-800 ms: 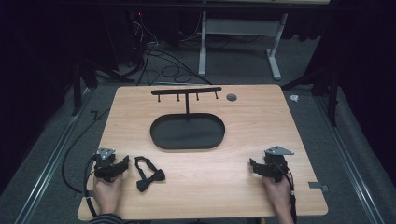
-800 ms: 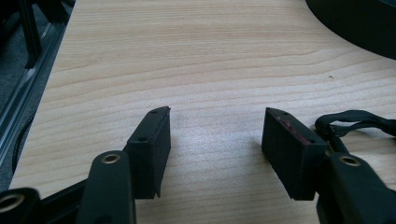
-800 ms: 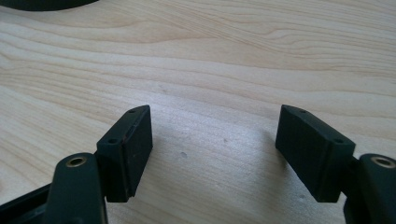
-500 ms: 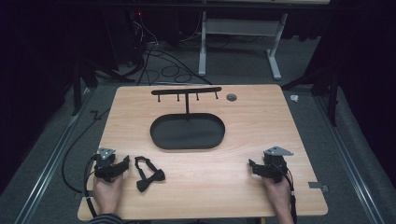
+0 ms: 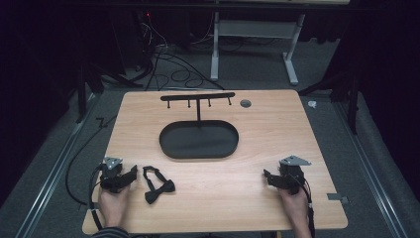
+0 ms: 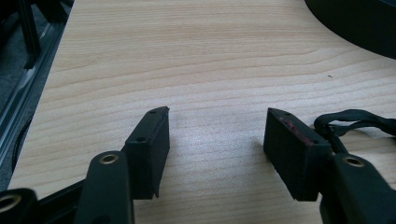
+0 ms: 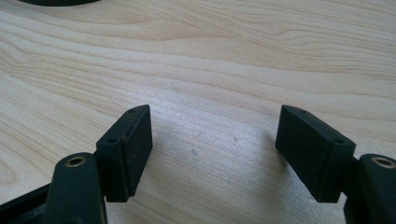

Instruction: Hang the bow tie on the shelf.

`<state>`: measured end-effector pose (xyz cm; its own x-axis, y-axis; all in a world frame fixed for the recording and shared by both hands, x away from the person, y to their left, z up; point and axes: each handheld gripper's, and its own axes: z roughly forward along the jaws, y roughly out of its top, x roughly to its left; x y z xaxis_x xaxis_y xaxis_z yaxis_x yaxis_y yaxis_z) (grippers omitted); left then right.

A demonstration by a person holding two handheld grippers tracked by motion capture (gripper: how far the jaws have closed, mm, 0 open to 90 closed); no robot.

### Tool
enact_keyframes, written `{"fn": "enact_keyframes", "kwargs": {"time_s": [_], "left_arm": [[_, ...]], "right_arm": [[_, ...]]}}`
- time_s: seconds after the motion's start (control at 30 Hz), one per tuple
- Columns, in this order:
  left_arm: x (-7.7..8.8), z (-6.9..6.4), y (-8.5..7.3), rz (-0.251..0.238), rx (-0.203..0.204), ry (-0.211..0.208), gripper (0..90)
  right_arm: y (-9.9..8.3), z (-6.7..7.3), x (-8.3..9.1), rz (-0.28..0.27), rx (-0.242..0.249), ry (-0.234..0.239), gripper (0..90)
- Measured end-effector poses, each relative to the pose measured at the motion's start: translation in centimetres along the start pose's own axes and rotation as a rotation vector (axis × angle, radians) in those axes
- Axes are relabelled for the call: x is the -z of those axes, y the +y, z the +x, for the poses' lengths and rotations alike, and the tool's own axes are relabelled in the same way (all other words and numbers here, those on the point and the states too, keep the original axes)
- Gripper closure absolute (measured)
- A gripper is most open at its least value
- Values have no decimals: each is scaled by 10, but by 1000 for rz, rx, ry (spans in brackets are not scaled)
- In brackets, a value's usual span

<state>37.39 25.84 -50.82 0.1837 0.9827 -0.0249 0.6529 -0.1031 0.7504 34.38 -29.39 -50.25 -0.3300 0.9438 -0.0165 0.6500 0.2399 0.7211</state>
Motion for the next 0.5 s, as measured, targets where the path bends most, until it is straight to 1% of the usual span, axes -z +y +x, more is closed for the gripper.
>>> {"fn": "enact_keyframes", "kwargs": {"time_s": [0.07,0.13,0.17,0.2,0.23,0.3,0.43,0.5], "left_arm": [[0,0,0,-1,4,-1,409],[0,1,0,-5,17,0,426],[0,1,0,-5,17,0,434],[1,3,-1,-12,43,-9,436],[1,3,-1,-12,43,-9,442],[2,5,-1,-16,59,-22,448],[3,6,-2,-13,54,-19,457],[5,7,-3,-11,63,-26,458]], "right_arm": [[0,0,0,0,0,0,284],[0,0,0,1,0,1,283],[0,0,0,1,0,1,283],[0,0,0,0,0,1,283],[0,0,0,0,1,1,284],[0,0,0,0,0,1,283],[0,0,0,1,0,1,283],[0,0,0,1,0,1,283]]}}
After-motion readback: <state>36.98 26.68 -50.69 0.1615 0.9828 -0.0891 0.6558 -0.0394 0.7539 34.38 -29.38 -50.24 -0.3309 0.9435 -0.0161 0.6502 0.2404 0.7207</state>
